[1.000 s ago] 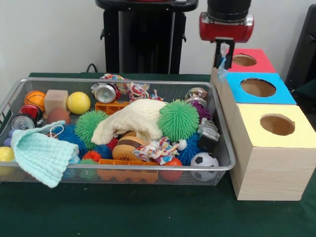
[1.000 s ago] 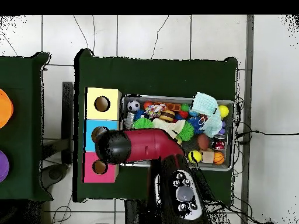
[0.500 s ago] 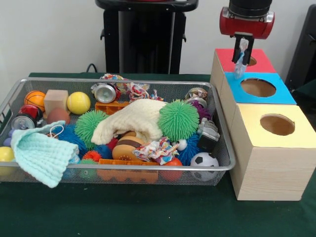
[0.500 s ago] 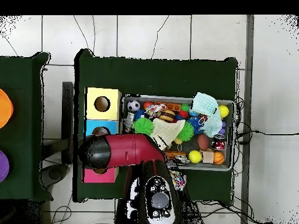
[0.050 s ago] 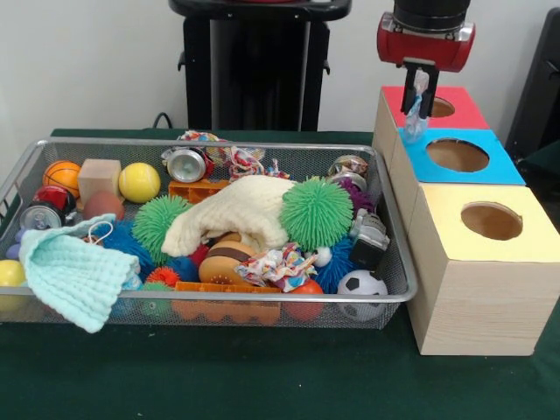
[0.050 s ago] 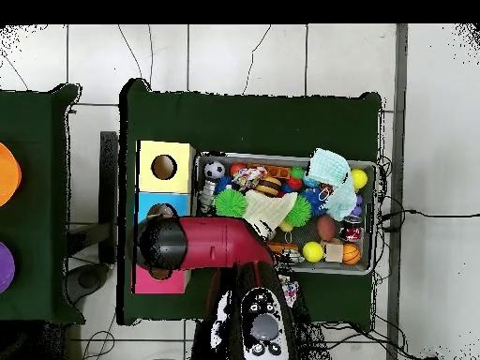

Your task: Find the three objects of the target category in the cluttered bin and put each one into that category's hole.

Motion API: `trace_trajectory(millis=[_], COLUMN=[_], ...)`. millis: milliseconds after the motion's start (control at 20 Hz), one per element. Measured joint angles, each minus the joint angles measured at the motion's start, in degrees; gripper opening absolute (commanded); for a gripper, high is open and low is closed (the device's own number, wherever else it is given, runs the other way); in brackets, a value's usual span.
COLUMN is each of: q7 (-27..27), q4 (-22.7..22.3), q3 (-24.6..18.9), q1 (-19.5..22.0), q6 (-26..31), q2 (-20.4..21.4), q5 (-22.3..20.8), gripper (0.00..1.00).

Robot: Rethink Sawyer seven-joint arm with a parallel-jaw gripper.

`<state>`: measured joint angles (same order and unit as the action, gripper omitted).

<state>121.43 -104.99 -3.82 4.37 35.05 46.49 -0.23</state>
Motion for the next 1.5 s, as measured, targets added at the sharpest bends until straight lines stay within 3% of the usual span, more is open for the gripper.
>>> trace_trajectory(millis=[250,1000,1500], q7=[0.1,0.7,0.7], q4=[0.0,0.5,3.2], q3=[1.3,6.2,9.4], q1=[-0.9,-9.2,-12.3], q6=[-1.0,-3.0,-3.9], q2=[-0.5,-1.5,-4.3], q5=[1.3,6.8,10.4], gripper=[0.0,0.0,0.0])
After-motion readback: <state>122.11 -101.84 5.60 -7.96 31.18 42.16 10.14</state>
